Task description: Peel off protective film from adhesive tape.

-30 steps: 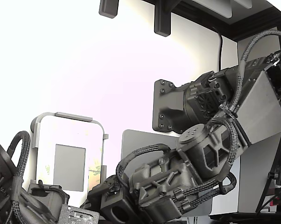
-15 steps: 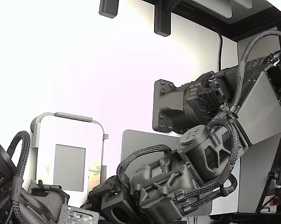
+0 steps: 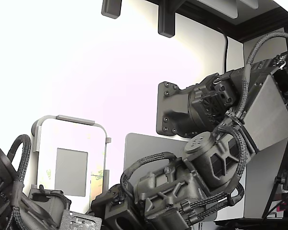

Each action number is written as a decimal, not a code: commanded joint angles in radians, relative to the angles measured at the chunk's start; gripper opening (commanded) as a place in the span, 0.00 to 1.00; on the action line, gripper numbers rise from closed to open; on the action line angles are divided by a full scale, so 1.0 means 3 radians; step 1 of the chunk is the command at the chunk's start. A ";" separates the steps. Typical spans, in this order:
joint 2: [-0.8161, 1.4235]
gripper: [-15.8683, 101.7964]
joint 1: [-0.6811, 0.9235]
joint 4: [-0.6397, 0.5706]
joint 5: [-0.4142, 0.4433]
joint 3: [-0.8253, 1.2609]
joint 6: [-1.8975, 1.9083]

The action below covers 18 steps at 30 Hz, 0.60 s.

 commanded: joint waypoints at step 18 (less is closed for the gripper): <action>0.0118 0.05 -0.0102 -0.0046 -0.0046 0.0010 -0.0082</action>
